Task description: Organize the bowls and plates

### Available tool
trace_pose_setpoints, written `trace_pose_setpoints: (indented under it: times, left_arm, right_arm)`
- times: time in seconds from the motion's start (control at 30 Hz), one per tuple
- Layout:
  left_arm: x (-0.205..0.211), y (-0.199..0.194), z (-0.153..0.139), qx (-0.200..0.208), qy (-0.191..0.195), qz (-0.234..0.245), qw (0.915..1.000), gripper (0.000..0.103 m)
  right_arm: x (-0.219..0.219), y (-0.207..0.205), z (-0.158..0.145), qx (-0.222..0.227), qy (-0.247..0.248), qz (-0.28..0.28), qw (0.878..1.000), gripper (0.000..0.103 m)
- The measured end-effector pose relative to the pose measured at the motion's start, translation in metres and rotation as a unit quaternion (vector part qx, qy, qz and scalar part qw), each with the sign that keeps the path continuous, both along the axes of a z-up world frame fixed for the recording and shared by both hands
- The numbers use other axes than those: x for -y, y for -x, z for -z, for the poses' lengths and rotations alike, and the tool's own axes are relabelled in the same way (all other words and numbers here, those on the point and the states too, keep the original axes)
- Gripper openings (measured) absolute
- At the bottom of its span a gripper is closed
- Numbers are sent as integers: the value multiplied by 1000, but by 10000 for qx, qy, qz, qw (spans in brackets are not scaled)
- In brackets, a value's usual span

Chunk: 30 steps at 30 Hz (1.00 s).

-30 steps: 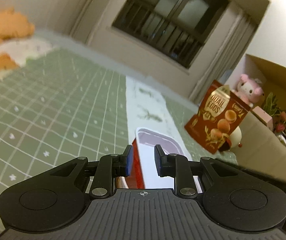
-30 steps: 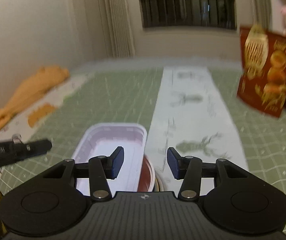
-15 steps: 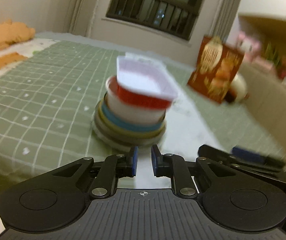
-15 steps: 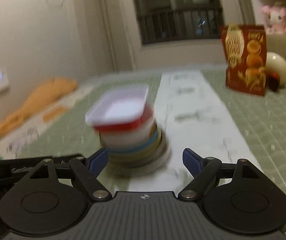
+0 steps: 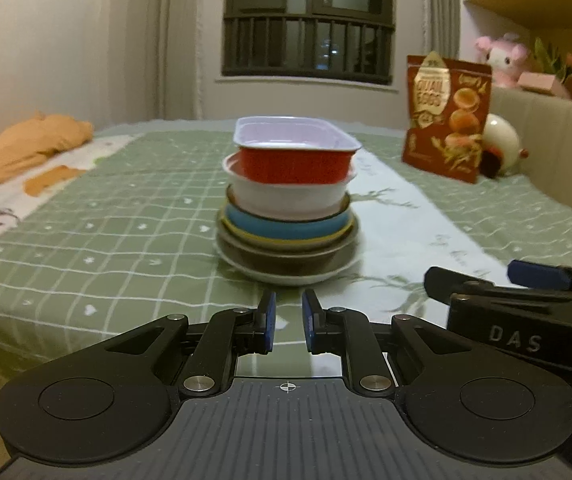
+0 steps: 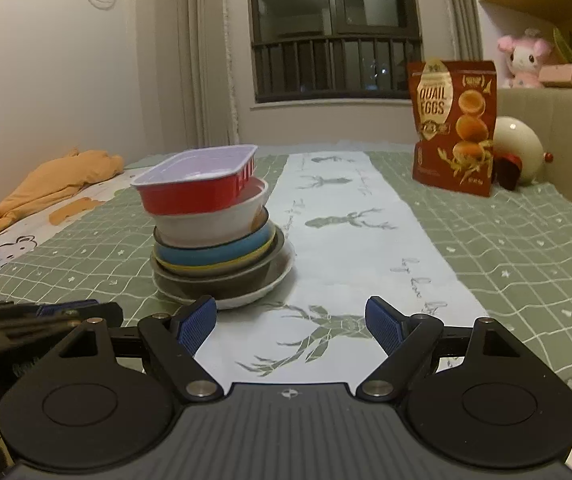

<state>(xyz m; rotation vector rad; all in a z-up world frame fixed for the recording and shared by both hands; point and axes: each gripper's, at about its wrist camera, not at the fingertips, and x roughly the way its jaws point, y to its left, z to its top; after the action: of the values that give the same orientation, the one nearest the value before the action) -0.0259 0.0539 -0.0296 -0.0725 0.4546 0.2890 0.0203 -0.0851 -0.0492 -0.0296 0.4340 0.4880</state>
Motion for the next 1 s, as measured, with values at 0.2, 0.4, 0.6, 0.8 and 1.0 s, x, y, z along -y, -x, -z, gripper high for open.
trace_pose_setpoints:
  times: [0.2,0.4,0.6,0.8,1.0]
  left_arm:
    - [-1,0,3,-53,88,175,9998,17]
    - [-4,-2,4,-102,172,183,9996,17]
    - [-8,-5,5,-155,262,175,9994,17]
    - [-9,-6,6,-164,282,197,9993,17]
    - [-11,-6,7,-173,308,176,9992,17]
  right_arm:
    - [-4,-2,9,-138,109,-55,9998,82]
    - [-6,-4,11,-158,128,-46,9998,82]
    - [-8,-3,12,-163,146,-60,9997,82]
    - [-10,-4,11,-157,165,-65,9997,82]
    - [-11,-4,11,-157,167,-78,9997,82]
